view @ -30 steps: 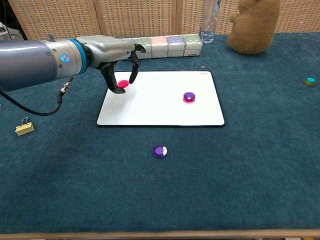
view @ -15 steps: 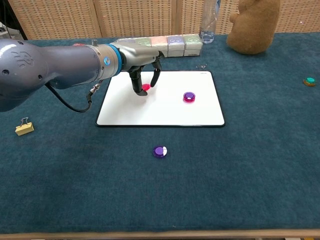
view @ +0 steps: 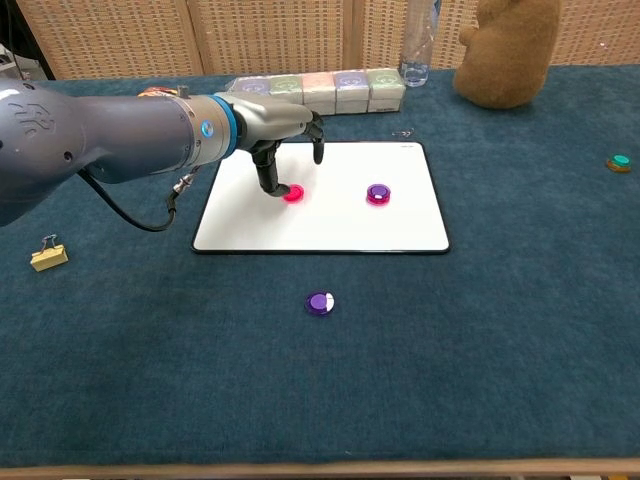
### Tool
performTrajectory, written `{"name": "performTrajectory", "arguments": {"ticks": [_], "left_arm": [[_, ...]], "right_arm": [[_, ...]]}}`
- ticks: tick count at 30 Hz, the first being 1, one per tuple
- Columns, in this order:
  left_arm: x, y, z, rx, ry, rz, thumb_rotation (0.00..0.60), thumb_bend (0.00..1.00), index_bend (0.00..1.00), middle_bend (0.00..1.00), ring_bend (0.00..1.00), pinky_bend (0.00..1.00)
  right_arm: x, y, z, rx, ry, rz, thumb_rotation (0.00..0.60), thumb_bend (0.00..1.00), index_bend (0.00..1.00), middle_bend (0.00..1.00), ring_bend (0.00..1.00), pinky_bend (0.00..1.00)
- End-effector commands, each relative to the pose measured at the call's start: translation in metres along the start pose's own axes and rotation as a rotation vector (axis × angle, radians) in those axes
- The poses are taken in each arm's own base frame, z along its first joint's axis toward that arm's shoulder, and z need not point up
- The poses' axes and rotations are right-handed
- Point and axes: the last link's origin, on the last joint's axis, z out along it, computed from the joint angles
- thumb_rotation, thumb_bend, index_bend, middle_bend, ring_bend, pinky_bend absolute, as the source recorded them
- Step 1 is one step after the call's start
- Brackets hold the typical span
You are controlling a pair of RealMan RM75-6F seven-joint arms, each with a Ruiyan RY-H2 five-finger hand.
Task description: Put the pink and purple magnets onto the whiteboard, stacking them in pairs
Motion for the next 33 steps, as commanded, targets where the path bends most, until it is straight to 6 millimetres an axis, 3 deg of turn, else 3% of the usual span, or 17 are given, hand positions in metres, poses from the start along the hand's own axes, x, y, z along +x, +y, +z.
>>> {"name": "performTrajectory", "arguments": {"ticks": [1,7,15,20,25,33], "left_arm": [[0.005,-0.001,-0.007,-0.02,0.019,-0.022,0.6,0.4,0.27,0.0,0.0,0.0],[0.011,0.001,-0.042,-0.131,0.047,-0.013,0.6,0.4,0.27,0.0,0.0,0.0],[-0.016,0.015,-0.086,-0.289,0.0,0.025,0.6,0.4,0.27,0.0,0.0,0.0],[-0.03,0.022,-0.092,-0.329,-0.006,0.047,0.6,0.37,0.27,0.0,0.0,0.0],[-0.045,0.03,-0.095,-0.359,-0.028,0.043,0.6,0.2,0.3,0.0,0.0,0.0],[-0.049,0.035,-0.096,-0.358,-0.013,0.047,0.6,0.19,0.35,0.0,0.0,0.0]], "right_arm": [[0.0,0.0,0.0,0.002,-0.001,0.0,0.6,0.18,0.4,0.0,0.0,0.0],[-0.001,-0.001,0.0,0.004,-0.005,-0.001,0.6,0.18,0.4,0.0,0.0,0.0],[-0.003,-0.003,0.001,0.006,-0.011,-0.004,0.6,0.18,0.4,0.0,0.0,0.0],[-0.004,-0.004,0.0,0.007,-0.014,-0.006,0.6,0.18,0.4,0.0,0.0,0.0],[-0.002,-0.002,0.0,0.002,-0.011,-0.003,0.6,0.18,0.4,0.0,0.0,0.0],[-0.001,-0.002,0.0,0.002,-0.012,0.005,0.6,0.18,0.4,0.0,0.0,0.0]]}}
